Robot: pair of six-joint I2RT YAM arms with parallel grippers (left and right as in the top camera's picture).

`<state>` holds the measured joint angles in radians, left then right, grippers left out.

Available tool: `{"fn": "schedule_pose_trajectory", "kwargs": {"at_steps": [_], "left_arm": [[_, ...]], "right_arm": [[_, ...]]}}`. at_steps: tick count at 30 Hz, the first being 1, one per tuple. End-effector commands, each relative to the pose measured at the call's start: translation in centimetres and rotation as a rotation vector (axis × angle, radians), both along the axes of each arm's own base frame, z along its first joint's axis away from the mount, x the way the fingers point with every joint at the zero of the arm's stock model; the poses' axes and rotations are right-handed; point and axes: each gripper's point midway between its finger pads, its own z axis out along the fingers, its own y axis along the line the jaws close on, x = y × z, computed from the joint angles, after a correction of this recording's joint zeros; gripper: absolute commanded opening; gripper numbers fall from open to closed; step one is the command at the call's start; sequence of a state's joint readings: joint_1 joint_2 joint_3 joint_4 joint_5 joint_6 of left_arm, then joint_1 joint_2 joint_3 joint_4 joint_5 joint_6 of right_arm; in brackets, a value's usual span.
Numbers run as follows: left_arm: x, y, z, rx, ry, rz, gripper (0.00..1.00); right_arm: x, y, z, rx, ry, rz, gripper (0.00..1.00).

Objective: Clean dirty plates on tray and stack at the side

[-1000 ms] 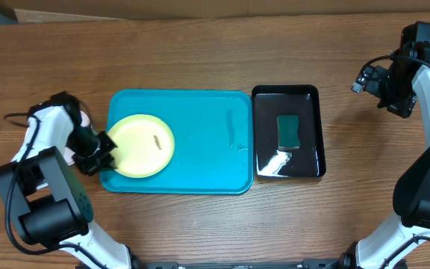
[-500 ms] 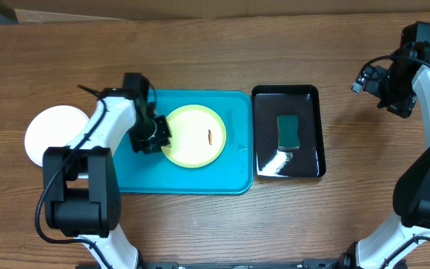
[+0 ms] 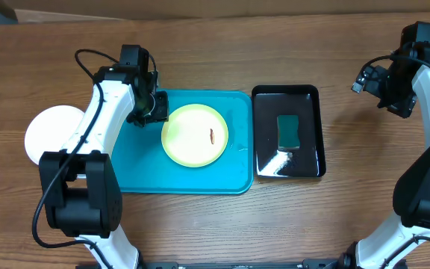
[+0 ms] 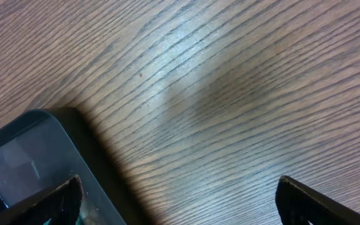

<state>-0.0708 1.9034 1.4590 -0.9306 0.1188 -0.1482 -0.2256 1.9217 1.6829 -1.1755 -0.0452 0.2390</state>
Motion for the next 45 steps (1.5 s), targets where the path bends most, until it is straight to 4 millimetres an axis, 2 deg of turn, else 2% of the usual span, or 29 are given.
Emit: {"fn": "schedule_pose_trajectory", "kwargs": {"at_steps": [1, 5, 14, 17, 22, 27, 30, 32, 39, 45], "left_arm": [[-1.1, 0.2, -1.3, 0.025, 0.017, -0.056, 0.41], [-2.1, -0.4, -2.5, 0.005, 0.043, -0.071, 0.39], [-2.4, -0.9, -4.0, 0.000, 0.037, -0.036, 0.34], [-2.7, -1.0, -4.8, -0.002, 0.038, -0.025, 0.33], [-2.8, -0.9, -5.1, -0.003, 0.041, -0.019, 0.24], [-2.8, -1.0, -5.0, -0.007, 0.039, -0.009, 0.21], [-3.0, -0.9, -5.2, -0.005, 0.047, -0.005, 0.22], [-3.1, -0.9, -5.5, -0.006, 0.046, 0.003, 0.22], [-3.6, -0.9, -6.4, -0.009, 0.052, 0.024, 0.24], [-3.6, -0.9, -6.4, -0.011, 0.052, 0.028, 0.24]], "right_arm": [[0.2, -0.1, 0.5, -0.002, -0.015, -0.004, 1.00], [0.2, -0.1, 0.5, -0.002, -0.015, -0.004, 1.00], [0.2, -0.1, 0.5, -0.002, -0.015, -0.004, 1.00], [0.9, -0.1, 0.6, -0.001, -0.047, -0.002, 1.00], [2.0, 0.0, 1.0, 0.008, -0.095, 0.002, 1.00], [2.6, 3.0, 1.6, 0.169, -0.140, 0.076, 1.00], [2.4, 6.5, 2.4, 0.328, -0.161, 0.182, 0.96], [1.8, 8.7, 2.6, 0.369, -0.151, 0.272, 0.93], [-0.9, 11.6, 0.6, 0.172, 0.015, 0.390, 0.90], [-2.6, 16.0, 0.0, 0.085, 0.084, 0.516, 0.89]]}}
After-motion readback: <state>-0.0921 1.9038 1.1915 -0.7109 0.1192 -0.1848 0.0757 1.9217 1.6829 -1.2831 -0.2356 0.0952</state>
